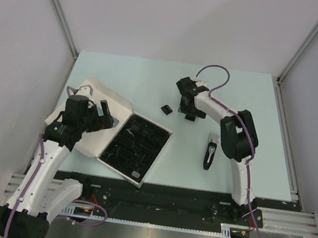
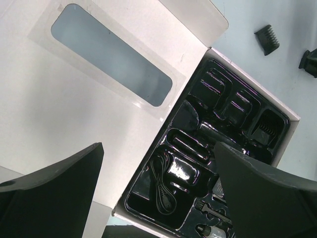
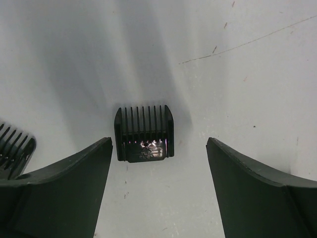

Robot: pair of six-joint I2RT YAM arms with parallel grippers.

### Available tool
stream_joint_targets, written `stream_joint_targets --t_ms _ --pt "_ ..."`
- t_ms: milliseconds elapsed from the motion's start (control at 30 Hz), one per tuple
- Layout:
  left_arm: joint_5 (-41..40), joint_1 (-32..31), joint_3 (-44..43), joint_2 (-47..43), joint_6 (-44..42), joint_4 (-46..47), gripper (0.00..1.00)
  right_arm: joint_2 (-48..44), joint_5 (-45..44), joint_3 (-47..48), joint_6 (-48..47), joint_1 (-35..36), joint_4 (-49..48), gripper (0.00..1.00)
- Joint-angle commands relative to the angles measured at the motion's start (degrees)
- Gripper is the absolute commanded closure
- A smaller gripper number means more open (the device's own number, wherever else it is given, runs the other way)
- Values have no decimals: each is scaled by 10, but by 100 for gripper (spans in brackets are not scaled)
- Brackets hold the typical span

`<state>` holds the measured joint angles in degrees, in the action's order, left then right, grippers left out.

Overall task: Sort the hair-cutting tools
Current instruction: Move the haircut tool to the center of the board, then pick up the haircut tool at the center of the board.

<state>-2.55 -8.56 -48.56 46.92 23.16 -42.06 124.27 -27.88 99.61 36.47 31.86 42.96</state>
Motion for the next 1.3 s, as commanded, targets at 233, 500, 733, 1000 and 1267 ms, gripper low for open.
stream_joint_targets --t_ms 233,500,733,1000,1267 --pt "8 -1 -8 -6 -19 22 0 29 66 1 4 -17 -13 23" --pt "6 -1 -7 -5 -17 23 0 21 102 -28 21 -31 -34 53" --pt "8 -1 -1 -7 -19 22 0 -3 101 -33 23 -29 -36 67" --pt "14 -1 -6 -8 -24 22 0 -87 65 -22 73 42 -2 66" --pt "-52 -1 -18 -42 -36 21 0 -119 37 -6 237 193 37 65"
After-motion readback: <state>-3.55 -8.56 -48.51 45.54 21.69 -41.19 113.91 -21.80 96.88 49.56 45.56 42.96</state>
